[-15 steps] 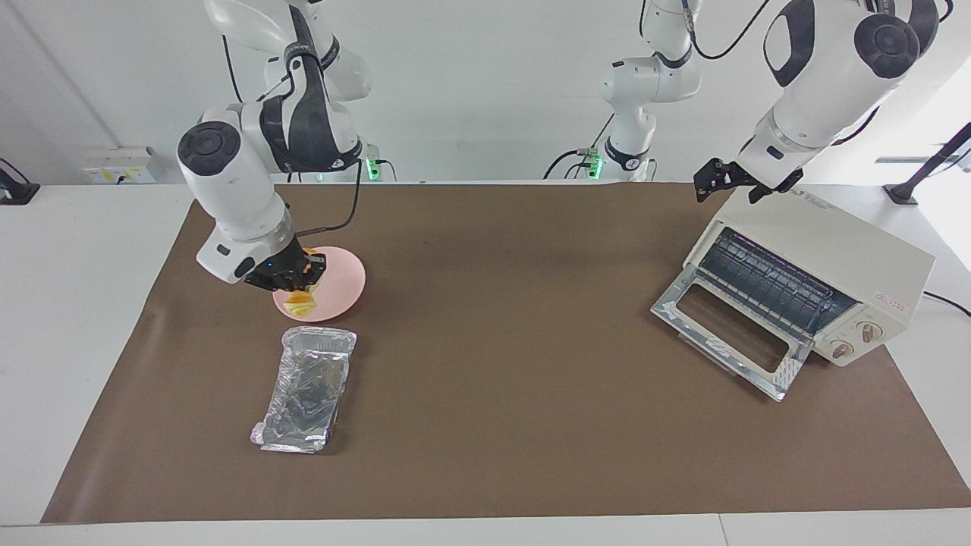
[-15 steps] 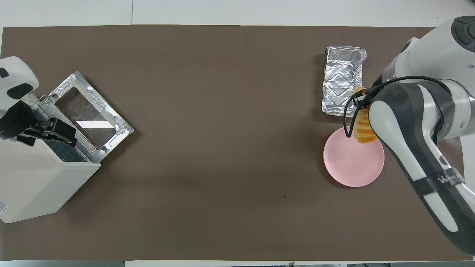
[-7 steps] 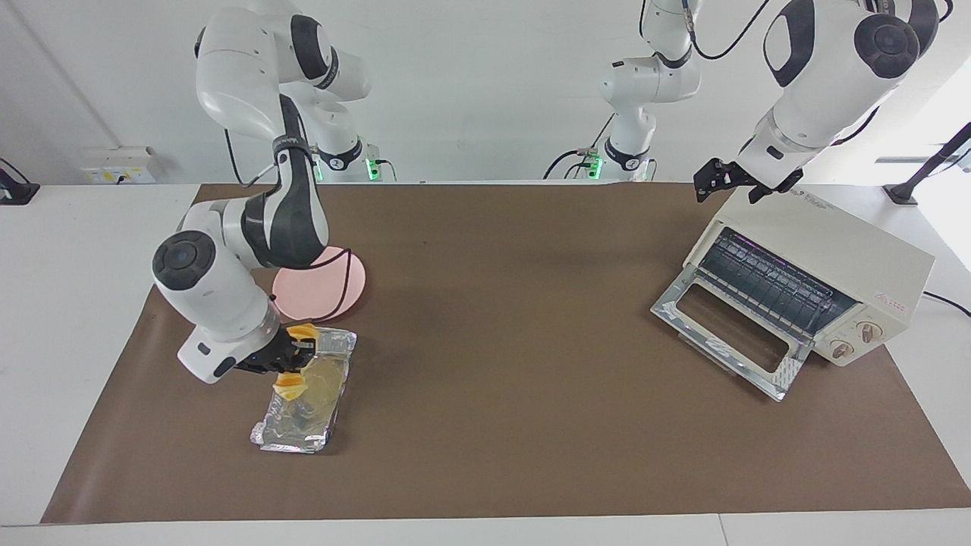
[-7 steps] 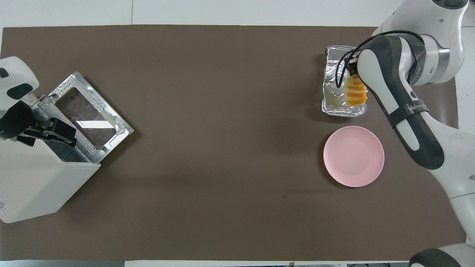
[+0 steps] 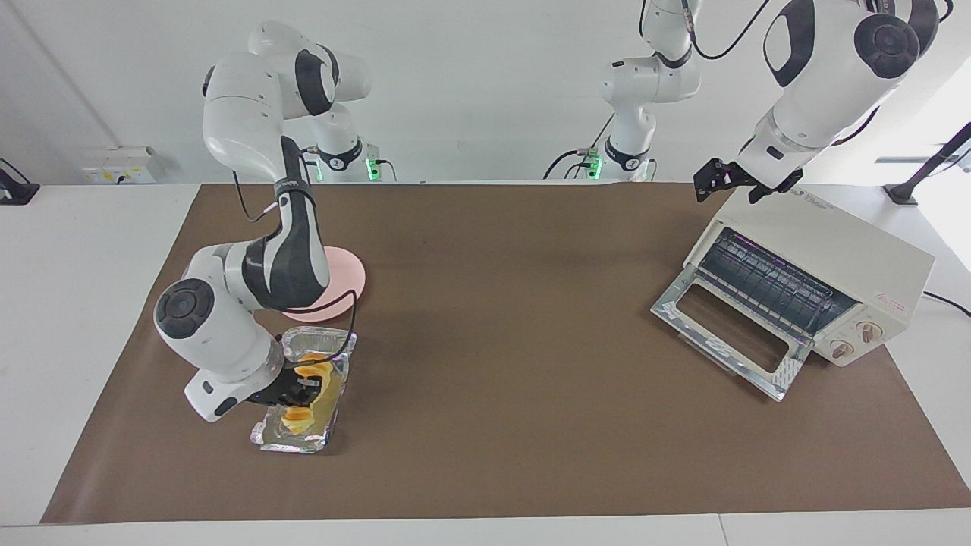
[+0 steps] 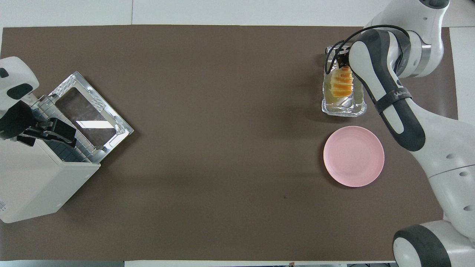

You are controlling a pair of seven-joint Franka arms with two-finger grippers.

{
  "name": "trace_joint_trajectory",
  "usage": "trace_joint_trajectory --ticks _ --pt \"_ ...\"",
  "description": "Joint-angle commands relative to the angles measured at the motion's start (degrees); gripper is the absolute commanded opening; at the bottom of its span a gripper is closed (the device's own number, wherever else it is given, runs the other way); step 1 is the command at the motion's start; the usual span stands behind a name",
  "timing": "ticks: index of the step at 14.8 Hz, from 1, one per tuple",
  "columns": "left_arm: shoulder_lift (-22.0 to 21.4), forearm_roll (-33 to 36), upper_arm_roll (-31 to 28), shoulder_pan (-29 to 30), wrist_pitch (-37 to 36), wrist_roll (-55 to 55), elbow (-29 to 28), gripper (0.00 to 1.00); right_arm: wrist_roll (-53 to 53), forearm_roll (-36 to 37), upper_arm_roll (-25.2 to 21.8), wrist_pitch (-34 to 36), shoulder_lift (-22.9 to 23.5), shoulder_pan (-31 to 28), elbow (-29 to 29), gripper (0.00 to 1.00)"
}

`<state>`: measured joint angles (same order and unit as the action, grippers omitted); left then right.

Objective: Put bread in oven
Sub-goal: 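Lift the bread with the right gripper and place it in the foil tray, then release the bread and grasp the foil tray rim with the right gripper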

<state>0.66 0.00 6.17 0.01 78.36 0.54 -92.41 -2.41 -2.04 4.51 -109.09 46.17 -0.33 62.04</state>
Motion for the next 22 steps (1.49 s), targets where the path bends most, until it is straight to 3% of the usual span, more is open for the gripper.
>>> trace_joint_trajectory --ticks 1,2,3,4,14,16,18,22 --pt "-1.45 0.52 0.68 0.87 0.48 0.08 -1.45 1.0 -1.28 -1.3 0.06 -7.69 -2.03 -0.37 7.97 0.0" --pt "-1.45 0.52 0.68 0.87 0.39 0.08 -1.45 1.0 -1.11 -1.21 0.06 -9.29 -3.09 -0.55 10.44 0.0" --pt "-1.45 0.52 0.68 0.87 0.39 0.08 -1.45 1.0 -1.19 -1.21 0.06 -9.48 -3.54 -0.64 11.34 0.59" --pt "-1.45 0.52 0.68 0.87 0.48 0.08 -1.45 1.0 -1.19 -1.21 0.06 -8.78 -3.89 -0.64 11.26 1.0" --pt "-1.45 0.52 0.68 0.87 0.39 0.08 -1.45 1.0 2.84 -0.68 -0.03 2.56 -11.54 -4.33 11.43 1.0" --pt "-1.45 0.52 0.68 0.87 0.39 0.08 -1.45 1.0 4.69 -0.68 -0.11 0.65 -14.16 -5.3 18.15 1.0" --pt "-1.45 0.52 0.68 0.87 0.39 0.08 -1.45 1.0 7.14 -0.59 -0.2 -6.45 -17.41 -6.35 27.65 1.0" --pt "-1.45 0.52 0.68 0.87 0.39 0.08 -1.45 1.0 8.56 0.63 -0.55 -8.77 -18.92 -6.27 32.52 0.98"
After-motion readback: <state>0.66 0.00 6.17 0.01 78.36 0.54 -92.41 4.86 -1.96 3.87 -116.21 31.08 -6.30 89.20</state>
